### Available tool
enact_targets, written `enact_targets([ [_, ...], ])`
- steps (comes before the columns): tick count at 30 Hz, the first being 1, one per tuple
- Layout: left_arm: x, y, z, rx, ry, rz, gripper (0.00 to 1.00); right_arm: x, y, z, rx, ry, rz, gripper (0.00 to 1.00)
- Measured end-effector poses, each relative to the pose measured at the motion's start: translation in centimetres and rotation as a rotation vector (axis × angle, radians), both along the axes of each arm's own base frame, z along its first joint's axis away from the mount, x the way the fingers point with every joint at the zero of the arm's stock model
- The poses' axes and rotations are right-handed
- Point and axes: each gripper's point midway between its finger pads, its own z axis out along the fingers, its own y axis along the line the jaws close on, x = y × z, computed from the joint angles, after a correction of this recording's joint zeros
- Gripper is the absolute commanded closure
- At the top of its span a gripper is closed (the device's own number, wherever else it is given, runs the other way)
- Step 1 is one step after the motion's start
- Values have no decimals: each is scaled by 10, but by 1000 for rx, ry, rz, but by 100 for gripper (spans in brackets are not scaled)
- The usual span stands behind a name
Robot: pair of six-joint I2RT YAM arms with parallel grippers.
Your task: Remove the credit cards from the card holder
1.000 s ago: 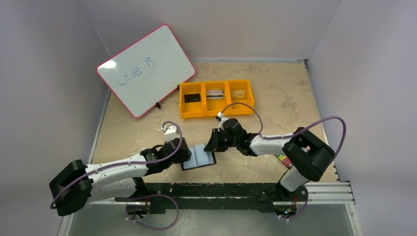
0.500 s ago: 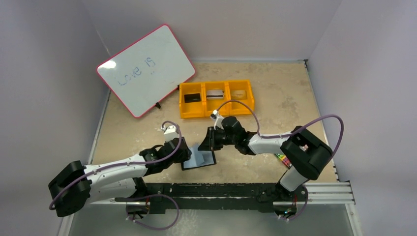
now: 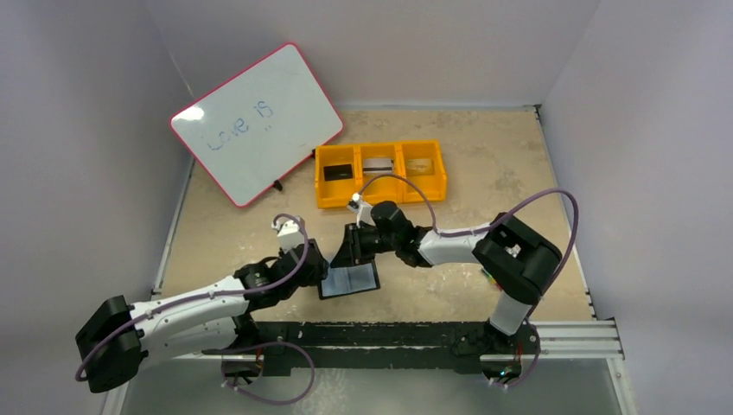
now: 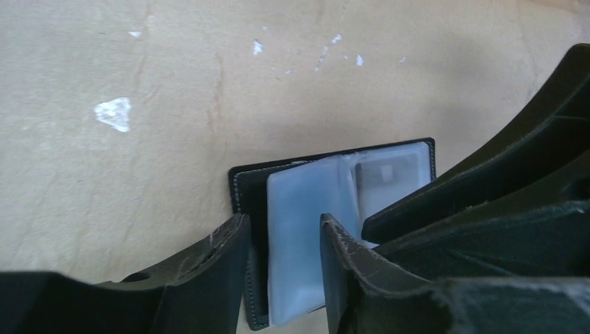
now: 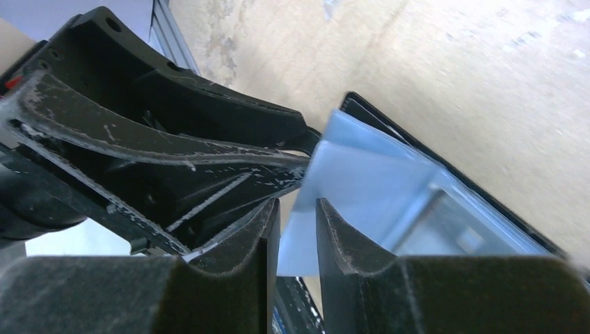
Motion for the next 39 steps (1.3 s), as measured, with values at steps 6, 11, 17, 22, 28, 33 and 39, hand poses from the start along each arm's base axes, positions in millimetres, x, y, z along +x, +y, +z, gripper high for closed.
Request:
enact_targets([
  [6, 2, 25, 11, 17, -43, 96, 49, -5, 22, 15, 7, -54, 62, 69],
  [11, 4, 34, 22, -5, -81, 137, 48, 1, 10, 14, -72, -86, -11, 67],
  [17, 5, 24, 26, -36, -86, 106, 46, 17, -22, 29, -160, -154, -176, 66],
  [22, 4, 1, 15, -44, -43, 28, 47, 8, -58, -4, -279, -102, -256, 65],
  [28, -2, -7, -9, 2, 30, -19, 48, 1, -70, -25, -342, -60, -264, 63],
  [33, -4, -6, -14, 22, 47, -31, 49, 3, -71, -29, -353, -63, -275, 63],
  [39, -5, -7, -15, 23, 54, -40, 57, 3, -69, -41, -372, -48, -271, 65],
])
